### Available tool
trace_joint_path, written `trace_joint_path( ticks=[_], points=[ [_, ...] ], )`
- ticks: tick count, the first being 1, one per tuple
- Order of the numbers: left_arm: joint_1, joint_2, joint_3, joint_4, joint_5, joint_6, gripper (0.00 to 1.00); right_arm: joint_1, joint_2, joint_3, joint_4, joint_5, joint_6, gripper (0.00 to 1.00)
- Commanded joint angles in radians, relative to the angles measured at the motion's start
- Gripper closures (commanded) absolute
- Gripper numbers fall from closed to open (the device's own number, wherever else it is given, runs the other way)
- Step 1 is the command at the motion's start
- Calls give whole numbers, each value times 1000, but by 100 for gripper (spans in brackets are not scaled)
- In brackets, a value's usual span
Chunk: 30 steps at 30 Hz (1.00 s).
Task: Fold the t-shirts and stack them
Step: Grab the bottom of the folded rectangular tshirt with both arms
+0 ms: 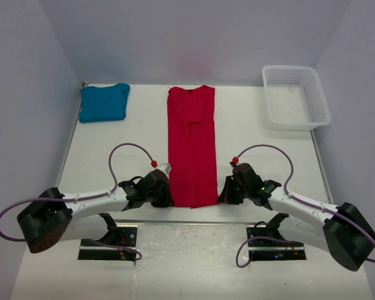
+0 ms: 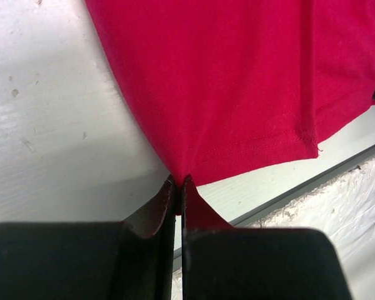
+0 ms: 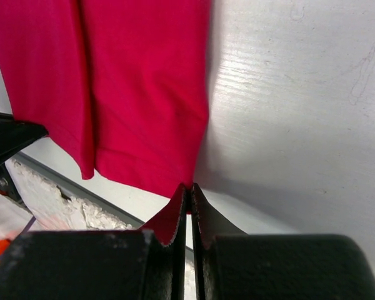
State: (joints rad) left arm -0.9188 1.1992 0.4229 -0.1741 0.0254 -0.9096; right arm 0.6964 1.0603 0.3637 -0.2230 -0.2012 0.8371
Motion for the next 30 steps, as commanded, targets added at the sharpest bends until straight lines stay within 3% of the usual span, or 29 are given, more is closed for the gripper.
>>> trace_joint_path(
  ticks=[1,8,21,30],
  points=[
    [-6,-23,-44,-76,-21,-15,100,15,15,17,-4,19,-10,100],
    [-6,-73,-78,-99,-16,-9,100,107,72,66,-53,103,13,100],
    [-23,-305,-150,-226,-53,-60,100,186,-49,101,-217,238,80,100],
    [-40,-270,-95,-228,-33,-15,100,282,-20,124,-219,238,106,100]
  ],
)
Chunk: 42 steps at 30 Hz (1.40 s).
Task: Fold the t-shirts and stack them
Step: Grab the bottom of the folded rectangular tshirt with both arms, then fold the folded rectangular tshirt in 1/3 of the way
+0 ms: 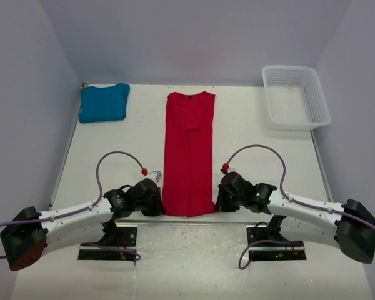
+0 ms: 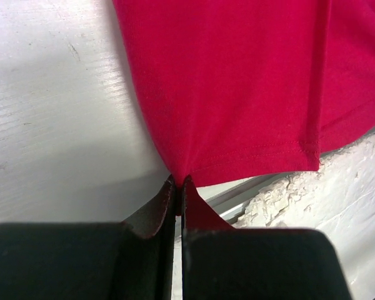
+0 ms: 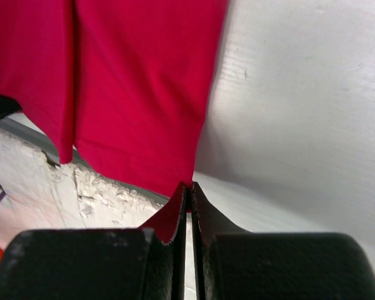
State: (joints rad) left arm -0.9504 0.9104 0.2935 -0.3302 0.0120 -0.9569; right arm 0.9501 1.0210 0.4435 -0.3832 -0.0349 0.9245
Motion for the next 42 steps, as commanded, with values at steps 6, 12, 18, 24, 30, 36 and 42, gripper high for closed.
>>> trace_joint_path(
  ticks=[6,12,18,24,30,36,42],
  points=[
    [-19,41,197,-108,-101,98,100,39,33,173,-124,96,-19,100],
    [33,248,452,-187,-184,234,100,-81,189,417,-200,115,-167,100],
    [275,441,636,-138,-127,424,100,-284,379,645,-220,43,-337,100],
    [393,683,864,-165,-113,518,100,-412,655,914,-281,-42,-475,100],
    [413,878,1084,-216,-109,563,100,-470,836,1086,-312,-103,-513,100],
    [440,978,1205,-239,-96,583,100,-501,909,1159,-322,-131,-518,100],
    [453,1035,1233,-231,-86,583,100,-522,964,1207,-330,-157,-523,100]
  ],
)
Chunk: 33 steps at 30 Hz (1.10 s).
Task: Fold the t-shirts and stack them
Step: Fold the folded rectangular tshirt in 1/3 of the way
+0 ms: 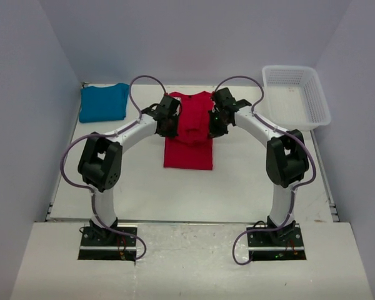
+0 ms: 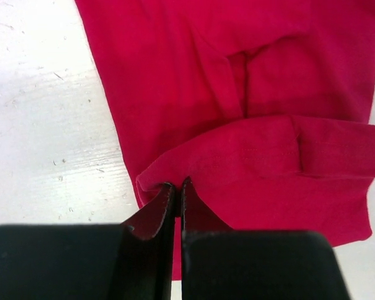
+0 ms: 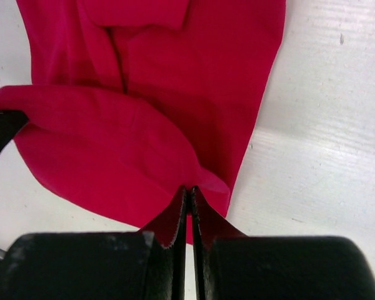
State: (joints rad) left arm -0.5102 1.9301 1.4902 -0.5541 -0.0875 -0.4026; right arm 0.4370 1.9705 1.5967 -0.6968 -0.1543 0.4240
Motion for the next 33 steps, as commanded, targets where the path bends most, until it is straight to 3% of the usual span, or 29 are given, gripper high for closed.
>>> trace_joint_path(
  ticks=[1,10,14,16,17,20,21,23,24,27,32,33],
  points=[
    [15,29,39,-3,23,30,100,-14,22,65,-17,-42,-27,100],
    [30,128,117,-11,-1,21,100,-46,134,161,-38,-73,-33,100],
    [58,185,186,-13,-30,51,93,-66,206,249,-66,-65,-44,99],
    [84,224,226,-6,-53,70,76,-89,278,375,-131,-59,-53,93],
    [93,233,243,-4,-64,71,66,-96,295,414,-142,-59,-54,83],
    [116,198,217,149,-29,123,66,-109,320,528,-144,19,-79,32],
    [119,154,206,192,-21,143,59,-112,327,601,-173,18,-112,23],
    [121,101,194,238,-58,169,50,-119,324,640,-196,53,-128,18],
    [121,30,173,264,-79,173,38,-119,308,623,-204,59,-137,15],
    [119,-106,61,335,-80,151,15,-119,179,463,-137,72,-120,8],
    [111,-210,-116,332,49,51,21,-95,9,251,-96,30,-97,5],
    [108,-227,-140,335,66,45,32,-80,-7,194,-89,30,-93,6]
  ],
)
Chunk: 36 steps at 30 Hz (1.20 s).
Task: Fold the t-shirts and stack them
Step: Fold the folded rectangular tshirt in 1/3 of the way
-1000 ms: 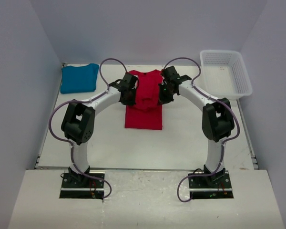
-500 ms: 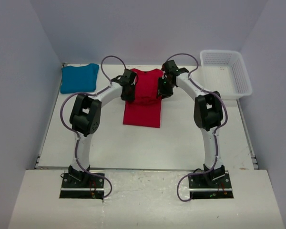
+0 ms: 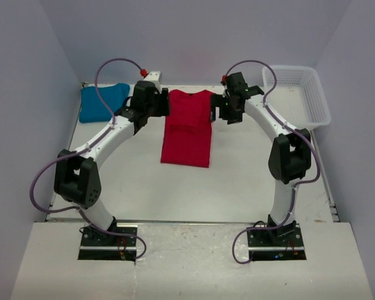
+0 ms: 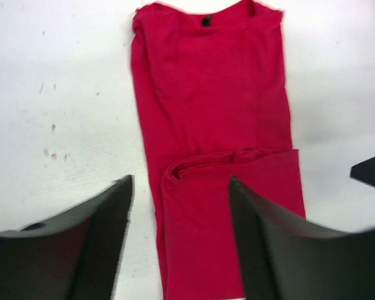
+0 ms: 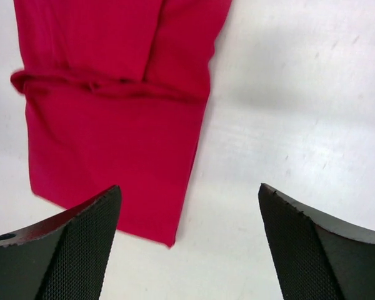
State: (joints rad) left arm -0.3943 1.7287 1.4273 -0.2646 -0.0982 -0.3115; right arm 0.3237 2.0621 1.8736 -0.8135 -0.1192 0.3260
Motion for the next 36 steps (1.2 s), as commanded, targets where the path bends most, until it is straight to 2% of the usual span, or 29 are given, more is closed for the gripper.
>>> trace_joint_path(
  ticks=[1,2,3,4,6,11,24,28,36],
  points=[
    [-14,-38,-141,60,87,-69,42,38,-114,-117,33,-11,13,12],
    [-15,-64,-178,82,135,-77,57,44,-132,-155,51,-20,18,26],
    [-15,-70,-214,115,164,-81,91,51,-170,-238,113,-60,22,99],
    [-15,-73,-270,181,226,-80,100,55,-186,-275,143,-80,31,100],
    [-17,-46,-275,200,268,-75,100,55,-189,-329,192,-169,38,100],
    [-17,47,-252,314,434,-92,100,81,-140,-372,247,-281,79,100],
    [-15,311,-51,315,459,-61,100,126,-39,-396,286,-332,99,100],
    [-14,388,16,285,423,-51,100,133,-23,-386,274,-326,102,100],
    [11,466,114,222,391,-40,100,133,-8,-410,266,-307,122,100]
  ],
)
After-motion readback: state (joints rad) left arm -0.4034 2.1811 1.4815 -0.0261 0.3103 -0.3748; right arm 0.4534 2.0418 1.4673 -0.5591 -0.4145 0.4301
